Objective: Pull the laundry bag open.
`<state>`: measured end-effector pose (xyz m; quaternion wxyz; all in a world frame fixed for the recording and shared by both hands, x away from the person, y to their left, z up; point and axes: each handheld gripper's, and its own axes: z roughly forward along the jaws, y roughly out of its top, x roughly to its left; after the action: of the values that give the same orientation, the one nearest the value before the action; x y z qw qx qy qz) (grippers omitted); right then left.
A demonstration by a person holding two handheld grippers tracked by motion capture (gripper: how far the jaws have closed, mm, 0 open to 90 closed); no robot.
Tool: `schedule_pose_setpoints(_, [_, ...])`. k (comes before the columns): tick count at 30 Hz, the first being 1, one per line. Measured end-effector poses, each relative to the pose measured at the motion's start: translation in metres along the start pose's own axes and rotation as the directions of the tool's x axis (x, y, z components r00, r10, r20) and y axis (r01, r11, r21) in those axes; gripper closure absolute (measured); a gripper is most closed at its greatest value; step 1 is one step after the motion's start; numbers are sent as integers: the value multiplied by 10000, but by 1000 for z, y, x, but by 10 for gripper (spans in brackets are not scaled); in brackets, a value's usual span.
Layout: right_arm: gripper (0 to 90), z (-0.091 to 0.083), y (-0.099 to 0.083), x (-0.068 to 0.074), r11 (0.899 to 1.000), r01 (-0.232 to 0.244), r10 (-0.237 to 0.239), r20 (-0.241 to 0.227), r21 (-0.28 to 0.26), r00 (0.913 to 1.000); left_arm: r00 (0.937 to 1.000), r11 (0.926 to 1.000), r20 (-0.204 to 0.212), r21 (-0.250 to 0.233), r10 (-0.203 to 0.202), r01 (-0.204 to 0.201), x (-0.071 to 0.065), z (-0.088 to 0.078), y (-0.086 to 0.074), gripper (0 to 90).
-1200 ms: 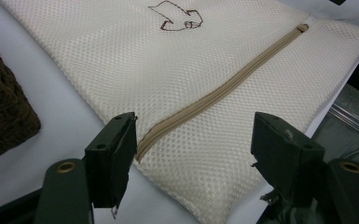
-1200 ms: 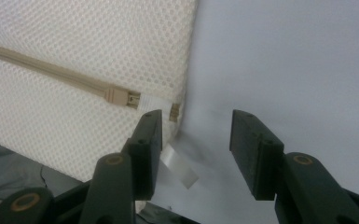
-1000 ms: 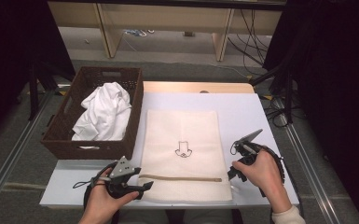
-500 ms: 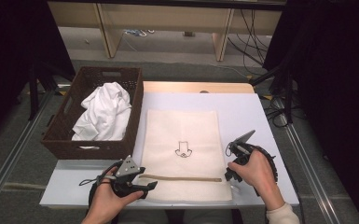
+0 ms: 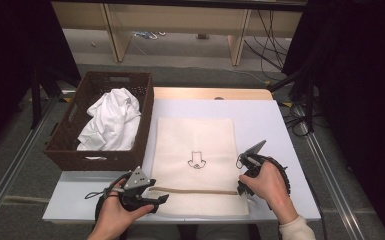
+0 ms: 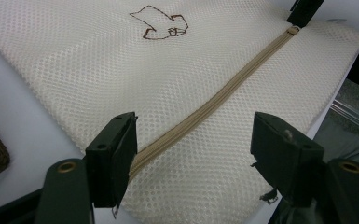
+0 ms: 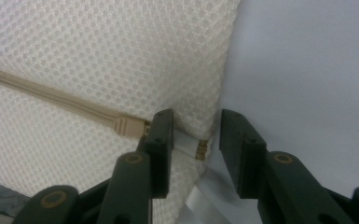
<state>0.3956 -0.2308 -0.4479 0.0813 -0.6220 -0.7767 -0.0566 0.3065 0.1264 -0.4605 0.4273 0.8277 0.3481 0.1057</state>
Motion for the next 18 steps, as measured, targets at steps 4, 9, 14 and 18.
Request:
schedule_pose_setpoints(4, [700,2,1,1,10000,33,-33,27,12,10000,9998,9998,136,-133,-112,114,-1,1,0,317])
schedule_pose_setpoints(9, [728,4,-1,2,9995,326,-327,348,14,9989,9999,9999,68,-71,-81,81,-1,1,0,317])
schedule_pose_setpoints(14, [761,6,1,5,9989,469,-471,533,52,9975,9998,9999,152,-57,-100,101,-1,3,1,318])
schedule_pose_setpoints(18, [755,6,3,2,9906,1369,-1369,650,41,9884,10000,10000,46,-17,19,-19,-1,3,1,317])
